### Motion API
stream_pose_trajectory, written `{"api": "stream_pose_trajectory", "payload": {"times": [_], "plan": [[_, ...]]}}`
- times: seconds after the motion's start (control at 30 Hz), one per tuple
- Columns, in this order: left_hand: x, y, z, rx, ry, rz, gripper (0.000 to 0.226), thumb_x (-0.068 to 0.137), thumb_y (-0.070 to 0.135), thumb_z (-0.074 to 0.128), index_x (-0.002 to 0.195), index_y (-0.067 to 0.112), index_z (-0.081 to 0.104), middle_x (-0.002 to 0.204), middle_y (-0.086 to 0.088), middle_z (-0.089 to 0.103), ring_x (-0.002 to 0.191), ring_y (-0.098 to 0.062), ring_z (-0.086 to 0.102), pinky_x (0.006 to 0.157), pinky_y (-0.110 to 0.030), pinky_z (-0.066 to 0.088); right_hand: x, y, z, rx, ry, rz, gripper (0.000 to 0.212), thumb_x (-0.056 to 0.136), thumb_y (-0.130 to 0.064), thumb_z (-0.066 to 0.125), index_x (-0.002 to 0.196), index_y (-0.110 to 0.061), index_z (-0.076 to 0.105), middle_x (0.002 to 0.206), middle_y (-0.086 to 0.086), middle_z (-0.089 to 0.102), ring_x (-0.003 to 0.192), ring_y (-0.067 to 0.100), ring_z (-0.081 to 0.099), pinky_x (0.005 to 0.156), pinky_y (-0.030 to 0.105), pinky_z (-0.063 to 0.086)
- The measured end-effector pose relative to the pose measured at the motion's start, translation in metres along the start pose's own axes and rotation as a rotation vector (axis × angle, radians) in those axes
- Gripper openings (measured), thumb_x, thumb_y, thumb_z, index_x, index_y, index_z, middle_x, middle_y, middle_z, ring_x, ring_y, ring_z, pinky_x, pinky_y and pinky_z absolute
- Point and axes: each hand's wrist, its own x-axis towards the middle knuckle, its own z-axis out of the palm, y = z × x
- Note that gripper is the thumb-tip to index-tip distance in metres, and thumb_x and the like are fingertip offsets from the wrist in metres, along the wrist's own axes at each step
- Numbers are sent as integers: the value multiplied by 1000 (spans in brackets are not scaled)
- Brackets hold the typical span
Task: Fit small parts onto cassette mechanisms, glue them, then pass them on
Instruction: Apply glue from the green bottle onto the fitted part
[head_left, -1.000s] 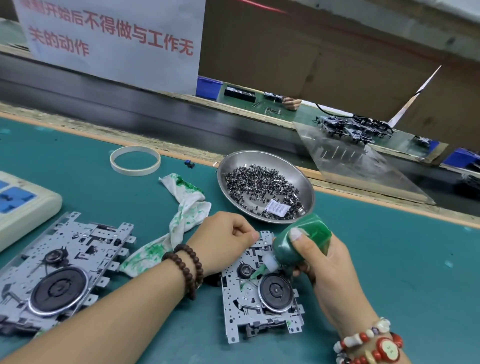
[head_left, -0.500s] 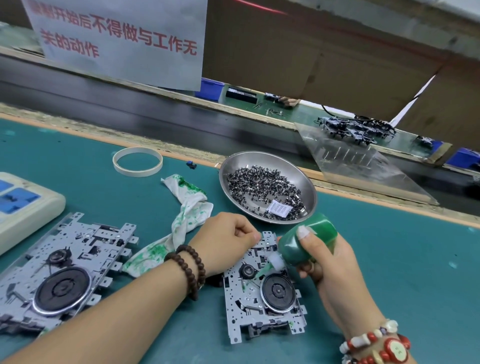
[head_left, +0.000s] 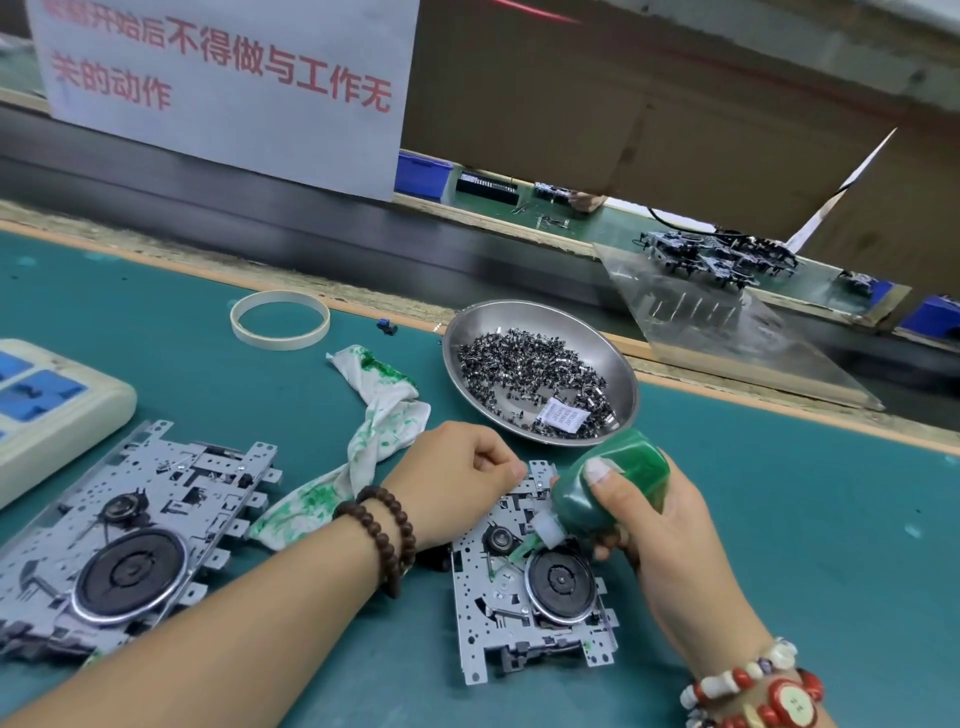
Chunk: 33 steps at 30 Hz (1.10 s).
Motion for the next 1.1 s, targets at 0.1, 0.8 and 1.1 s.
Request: {"api": "stream_pose_trajectory", "payload": {"times": [0.1, 0.8, 1.1], "plan": [[0, 0, 1, -5, -4, 9, 16, 86, 33, 61, 71, 26, 64, 61, 12, 57, 49, 3, 47, 54, -13, 39, 0, -1, 0, 36, 16, -8, 21, 72, -30, 63, 83, -12, 59, 78, 16, 67, 59, 17, 57, 42, 18, 42], [-12, 3, 0, -234, 144, 111, 10, 83, 12, 66, 75, 18, 63, 60, 7, 61, 58, -1, 56, 58, -10, 45, -1, -13, -30, 91, -32, 64, 38, 65, -23, 78, 100, -17, 67, 101, -4, 71, 88, 2, 62, 77, 18, 46], [-17, 13, -8, -269, 148, 60, 7, 82, 6, 66, 78, 11, 63, 59, -3, 66, 58, -8, 57, 56, -7, 41, -3, -7, -39, -457, -65, 217, 46, 74, -28, 75, 98, -44, 39, 117, -11, 49, 103, -1, 51, 80, 9, 38]]}}
